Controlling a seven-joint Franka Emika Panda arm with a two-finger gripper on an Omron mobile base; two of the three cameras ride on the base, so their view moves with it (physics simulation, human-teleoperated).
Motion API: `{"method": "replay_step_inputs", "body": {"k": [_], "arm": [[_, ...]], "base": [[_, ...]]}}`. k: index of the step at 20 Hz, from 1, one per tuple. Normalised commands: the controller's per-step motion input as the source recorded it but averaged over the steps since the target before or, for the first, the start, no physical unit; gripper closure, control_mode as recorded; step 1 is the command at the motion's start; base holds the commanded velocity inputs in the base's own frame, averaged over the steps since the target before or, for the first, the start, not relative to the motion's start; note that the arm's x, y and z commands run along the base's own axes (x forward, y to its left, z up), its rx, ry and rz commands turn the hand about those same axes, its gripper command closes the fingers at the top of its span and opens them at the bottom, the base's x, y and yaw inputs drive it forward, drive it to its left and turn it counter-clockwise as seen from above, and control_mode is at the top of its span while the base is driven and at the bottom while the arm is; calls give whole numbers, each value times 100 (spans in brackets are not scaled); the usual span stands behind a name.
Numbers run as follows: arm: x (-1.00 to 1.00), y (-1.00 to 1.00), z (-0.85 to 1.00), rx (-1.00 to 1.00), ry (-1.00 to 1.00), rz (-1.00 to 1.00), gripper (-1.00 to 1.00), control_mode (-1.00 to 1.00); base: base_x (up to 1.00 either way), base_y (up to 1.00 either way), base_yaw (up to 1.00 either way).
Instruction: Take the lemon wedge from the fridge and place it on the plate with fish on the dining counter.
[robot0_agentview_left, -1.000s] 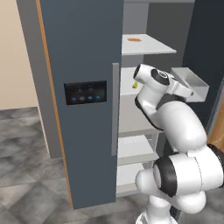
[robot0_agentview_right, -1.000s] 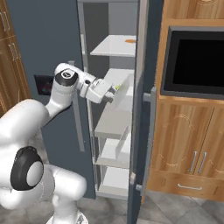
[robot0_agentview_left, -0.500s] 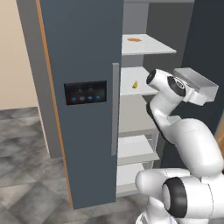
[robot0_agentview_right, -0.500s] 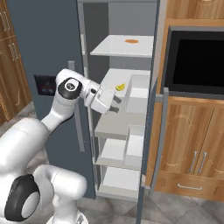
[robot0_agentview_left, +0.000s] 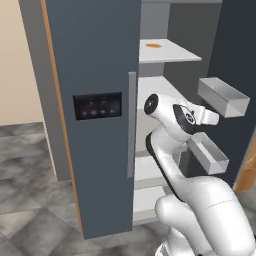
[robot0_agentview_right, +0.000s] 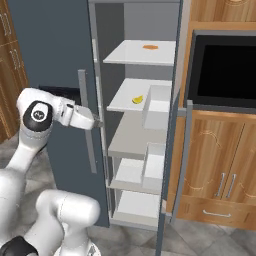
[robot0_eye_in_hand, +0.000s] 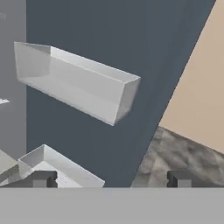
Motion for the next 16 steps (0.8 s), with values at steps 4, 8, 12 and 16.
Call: {"method": "replay_step_inputs", "body": {"k": [4, 8, 12, 16], "arm": [[-7, 3, -56, 40, 21, 49, -100, -100], [6, 0, -22, 53, 22, 40, -100, -100], [24, -7, 9, 63, 20, 31, -100, -100], [16, 11, 5, 33, 3, 20, -100, -100]], "base": [[0, 0, 0], [0, 0, 0], [0, 0, 0], [0, 0, 0]]}}
